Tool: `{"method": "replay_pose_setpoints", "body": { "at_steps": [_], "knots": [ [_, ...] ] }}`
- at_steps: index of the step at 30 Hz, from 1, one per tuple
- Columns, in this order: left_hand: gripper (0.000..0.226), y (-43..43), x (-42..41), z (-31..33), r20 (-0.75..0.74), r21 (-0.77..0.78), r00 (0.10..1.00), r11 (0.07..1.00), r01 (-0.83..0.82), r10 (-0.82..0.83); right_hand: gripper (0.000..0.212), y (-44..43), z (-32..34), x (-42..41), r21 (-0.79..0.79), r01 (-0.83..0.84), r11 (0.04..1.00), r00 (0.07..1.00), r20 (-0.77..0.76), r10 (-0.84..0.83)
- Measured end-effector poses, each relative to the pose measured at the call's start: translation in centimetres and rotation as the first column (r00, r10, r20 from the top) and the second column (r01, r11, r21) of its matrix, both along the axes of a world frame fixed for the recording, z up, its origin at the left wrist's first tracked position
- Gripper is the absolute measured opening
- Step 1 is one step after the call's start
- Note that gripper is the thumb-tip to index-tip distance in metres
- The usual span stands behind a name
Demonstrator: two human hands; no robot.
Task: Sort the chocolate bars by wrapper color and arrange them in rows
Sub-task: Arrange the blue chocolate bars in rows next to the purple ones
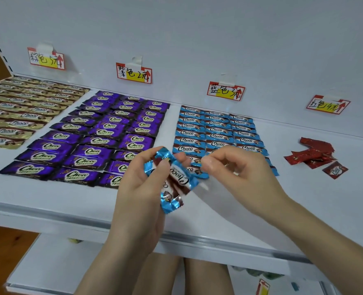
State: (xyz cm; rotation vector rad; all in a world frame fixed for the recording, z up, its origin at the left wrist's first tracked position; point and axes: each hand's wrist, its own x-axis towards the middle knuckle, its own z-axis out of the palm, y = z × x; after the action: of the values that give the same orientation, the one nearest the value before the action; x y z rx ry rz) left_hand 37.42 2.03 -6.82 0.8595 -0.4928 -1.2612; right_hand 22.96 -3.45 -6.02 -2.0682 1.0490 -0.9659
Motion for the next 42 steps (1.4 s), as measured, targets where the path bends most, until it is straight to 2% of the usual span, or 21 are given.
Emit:
{"method": "replay_pose_setpoints", "body": {
  "at_steps": [3,6,9,11,13,16,17,19,20,21,22,25,30,35,39,42],
  "knots": [
    [0.022,-0.2,-1.2,0.7,-0.026,-0.071,0.997,0.995,0.065,-0.067,0.004,1.2,0.7,0.1,0.18,-0.077,0.981,0.996,0.047,0.07],
    [0.018,-0.4,-2.1,0.8,-0.019,-0.084,0.998,0.995,0.054,-0.056,0.008,1.4,1.1,-0.6,0.284,-0.061,0.957,0.988,0.152,0.018],
    [0.014,-0.4,-2.6,0.4,0.108,-0.038,0.993,0.998,0.047,-0.043,0.007,1.3,1.4,-1.5,0.364,0.014,0.931,0.956,0.269,-0.12],
    [0.012,-0.2,-3.0,0.2,0.205,-0.02,0.971,0.992,0.127,-0.12,0.003,1.4,1.3,-1.9,0.371,0.017,0.928,0.935,0.322,-0.146],
    [0.01,0.0,-3.5,0.2,0.304,-0.015,0.935,0.98,0.198,-0.184,0.012,1.7,1.0,-2.2,0.369,-0.001,0.929,0.938,0.324,-0.128],
    [0.011,0.0,-3.5,0.4,0.42,-0.002,0.887,0.977,0.212,-0.192,0.016,1.5,0.9,-2.9,0.321,0.002,0.947,0.955,0.279,-0.097],
    [0.014,-0.1,-3.4,0.4,0.448,0.005,0.874,0.978,0.208,-0.188,0.018,1.3,1.1,-3.4,0.211,0.052,0.976,0.968,0.23,-0.101],
    [0.023,-0.2,-2.9,0.4,0.518,0.046,0.831,0.977,0.21,-0.203,0.019,0.6,1.5,-4.7,-0.175,0.099,0.979,0.995,0.028,-0.096],
    [0.026,-0.2,-2.8,0.3,0.544,0.073,0.808,0.972,0.221,-0.225,0.02,0.3,1.8,-5.1,-0.33,0.033,0.943,0.994,-0.088,-0.066],
    [0.028,-0.3,-2.7,0.3,0.558,0.097,0.791,0.966,0.239,-0.251,0.023,0.0,1.9,-5.4,-0.42,-0.059,0.905,0.982,-0.185,-0.022],
    [0.029,-0.3,-2.6,0.3,0.566,0.109,0.779,0.961,0.256,-0.271,0.023,-0.3,1.9,-5.7,-0.446,-0.151,0.882,0.966,-0.254,0.037],
    [0.029,-0.3,-2.6,0.2,0.592,0.148,0.743,0.948,0.28,-0.312,0.022,-0.9,1.4,-6.0,-0.446,-0.28,0.85,0.921,-0.373,0.108],
    [0.018,-0.2,-2.5,-0.5,0.615,0.216,0.72,0.947,0.238,-0.322,0.015,-0.7,0.3,-6.8,-0.288,-0.31,0.906,0.895,-0.411,0.175],
    [0.016,0.1,-2.0,-0.6,0.538,0.195,0.812,0.971,0.142,-0.227,0.021,-1.0,-1.0,-8.4,-0.13,-0.165,0.978,0.888,-0.45,0.091],
    [0.015,0.1,-1.9,-0.8,0.524,0.162,0.833,0.981,0.104,-0.175,0.035,-0.9,-1.4,-8.5,-0.102,-0.074,0.992,0.884,-0.468,0.018],
    [0.013,0.0,-2.0,-0.7,0.508,0.147,0.844,0.983,0.111,-0.172,0.016,-1.1,-1.4,-7.8,-0.11,-0.036,0.993,0.865,-0.502,-0.024]
  ]
}}
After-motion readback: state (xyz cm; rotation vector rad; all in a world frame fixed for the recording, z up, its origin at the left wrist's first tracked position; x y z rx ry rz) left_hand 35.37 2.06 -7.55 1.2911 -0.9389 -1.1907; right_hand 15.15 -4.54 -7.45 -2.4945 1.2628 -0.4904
